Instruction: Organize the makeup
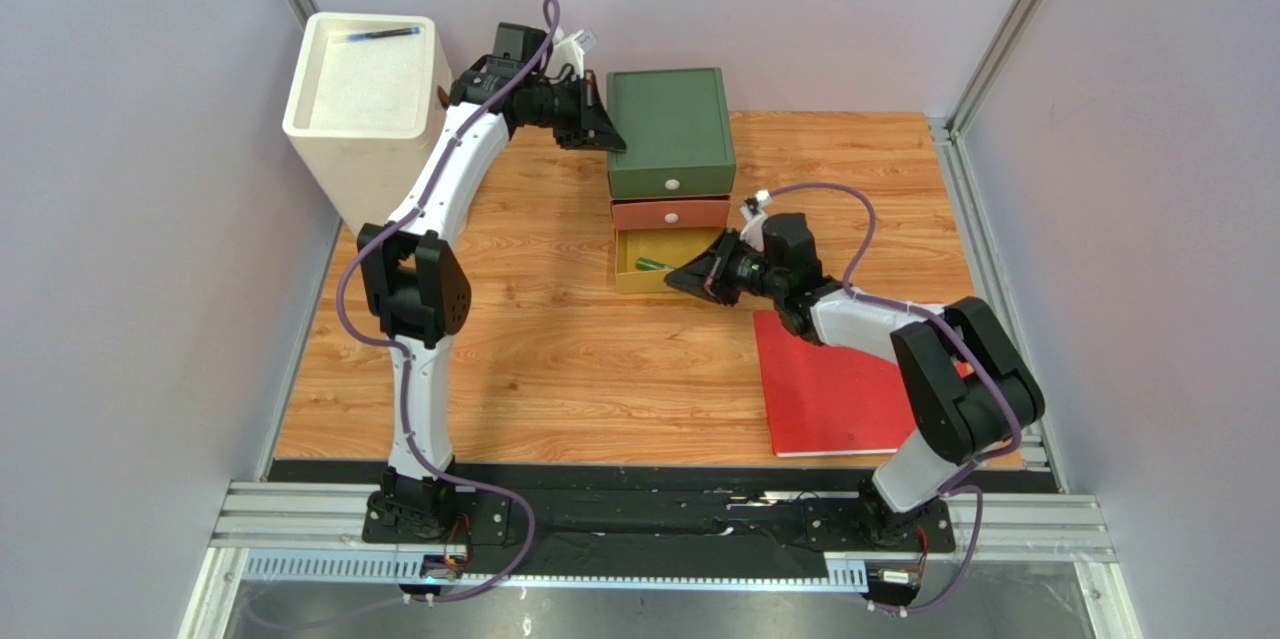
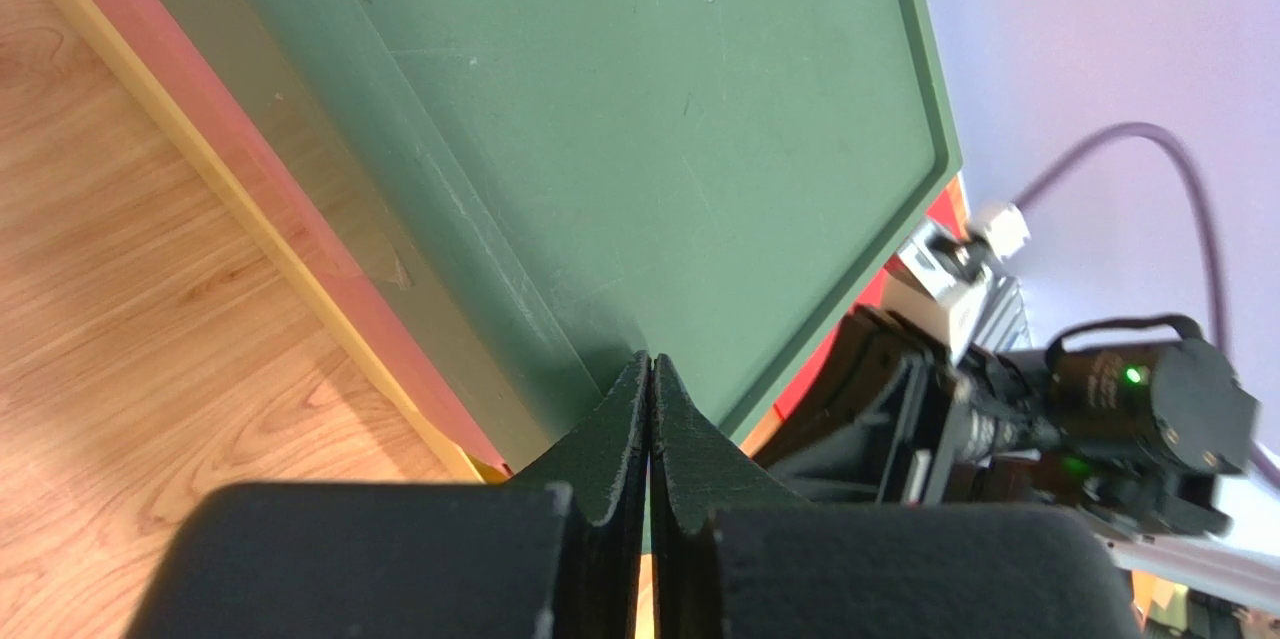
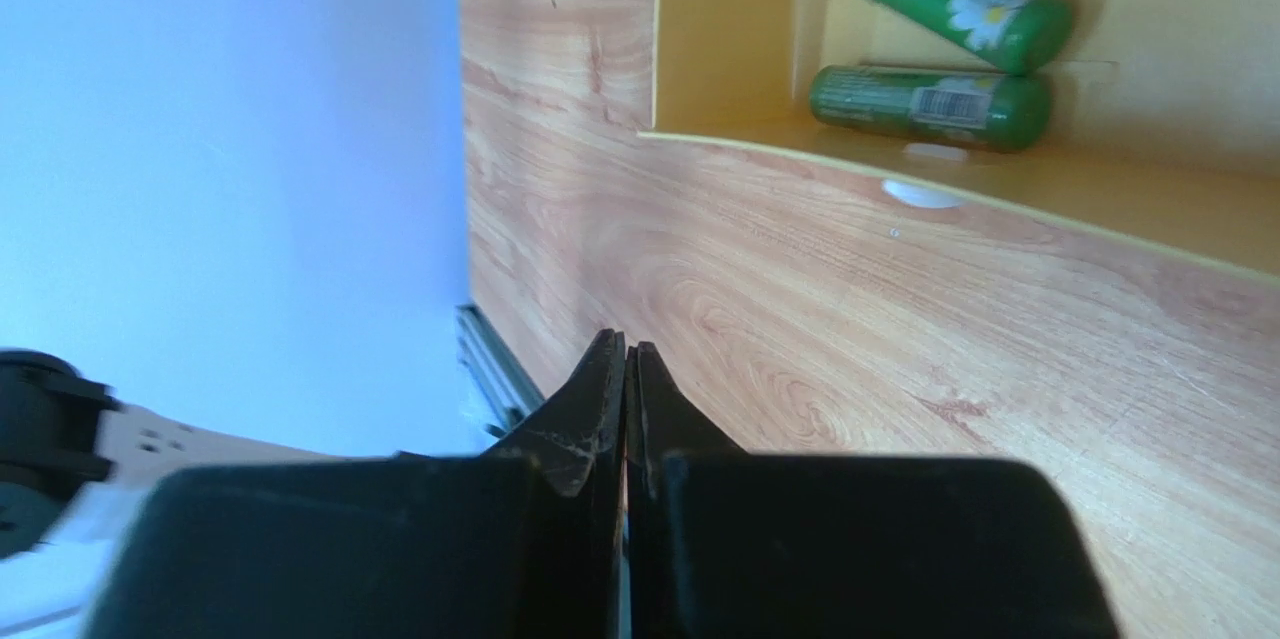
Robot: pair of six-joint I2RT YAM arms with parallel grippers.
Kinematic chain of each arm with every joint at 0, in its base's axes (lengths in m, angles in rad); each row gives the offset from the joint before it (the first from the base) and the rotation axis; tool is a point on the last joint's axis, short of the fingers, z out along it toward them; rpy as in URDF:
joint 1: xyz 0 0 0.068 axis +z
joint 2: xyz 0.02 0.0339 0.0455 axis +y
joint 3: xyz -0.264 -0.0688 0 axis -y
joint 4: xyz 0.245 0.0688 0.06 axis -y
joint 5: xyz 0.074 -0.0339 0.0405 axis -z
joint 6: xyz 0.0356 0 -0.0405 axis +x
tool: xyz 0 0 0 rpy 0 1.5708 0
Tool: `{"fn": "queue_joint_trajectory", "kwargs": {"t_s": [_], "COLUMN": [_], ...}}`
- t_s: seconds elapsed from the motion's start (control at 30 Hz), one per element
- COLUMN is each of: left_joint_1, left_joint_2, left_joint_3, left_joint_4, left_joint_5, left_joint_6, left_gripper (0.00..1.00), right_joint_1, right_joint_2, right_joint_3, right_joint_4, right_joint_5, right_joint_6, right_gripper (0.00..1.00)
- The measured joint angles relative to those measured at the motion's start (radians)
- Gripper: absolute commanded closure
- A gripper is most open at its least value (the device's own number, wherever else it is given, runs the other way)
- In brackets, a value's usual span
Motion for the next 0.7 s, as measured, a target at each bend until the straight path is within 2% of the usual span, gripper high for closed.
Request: {"fn": "queue_joint_trajectory", "kwargs": {"t_s": [0.23, 0.37, 0.5, 0.7], "left_joint_1": [0.0, 0.0, 0.0, 0.0], "left_joint_2": [0.0, 0.0, 0.0, 0.0], "left_joint_3": [0.0, -0.001, -0.002, -0.003], "left_joint_4": [0.0, 0.002, 0.002, 0.003], "left_joint_5": [0.0, 0.001, 0.001, 0.001], "left_joint_6": [0.0, 0.0, 0.0, 0.0], "left_gripper": [0.99, 0.99, 0.99, 0.99], "right_joint_1": [-0.071, -0.097, -0.104, -0.108], "right_joint_2": [0.093, 0.26, 0.381, 0.469], "right_joint_3": [-0.168, -0.243, -0.257, -0.214], "right_joint_4": [0.396, 0.623, 0.75, 0.873], "right_joint_5": [0.007, 0.019, 0.026, 0.051], "right_joint_6": [0.298, 0.446, 0.537, 0.594], "right_gripper": [1.0, 1.0, 1.0, 1.0]}}
